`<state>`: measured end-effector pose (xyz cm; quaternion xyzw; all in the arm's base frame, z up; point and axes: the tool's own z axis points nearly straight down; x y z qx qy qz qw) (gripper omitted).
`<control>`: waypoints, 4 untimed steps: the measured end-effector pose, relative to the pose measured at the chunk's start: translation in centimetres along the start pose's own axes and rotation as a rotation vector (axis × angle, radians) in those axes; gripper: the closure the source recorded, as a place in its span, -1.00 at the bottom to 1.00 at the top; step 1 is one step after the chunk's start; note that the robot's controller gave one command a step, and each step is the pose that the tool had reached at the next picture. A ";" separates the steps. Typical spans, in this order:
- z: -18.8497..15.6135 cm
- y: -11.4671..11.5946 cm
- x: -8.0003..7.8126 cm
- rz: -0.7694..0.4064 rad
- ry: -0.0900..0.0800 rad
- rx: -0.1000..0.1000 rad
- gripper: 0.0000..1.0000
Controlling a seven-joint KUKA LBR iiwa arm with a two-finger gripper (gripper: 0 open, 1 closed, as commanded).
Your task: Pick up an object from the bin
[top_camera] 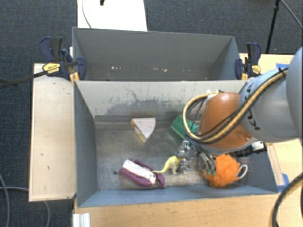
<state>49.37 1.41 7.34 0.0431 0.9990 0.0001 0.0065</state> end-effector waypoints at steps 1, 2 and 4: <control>-0.2 0.0 0.1 0.001 0.004 0.000 1.00; -0.6 0.0 0.1 0.003 0.008 0.000 1.00; -2.5 0.0 0.3 0.005 0.019 0.001 1.00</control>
Offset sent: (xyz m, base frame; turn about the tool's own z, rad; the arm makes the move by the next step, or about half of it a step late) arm 0.0000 0.0001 0.0082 0.0000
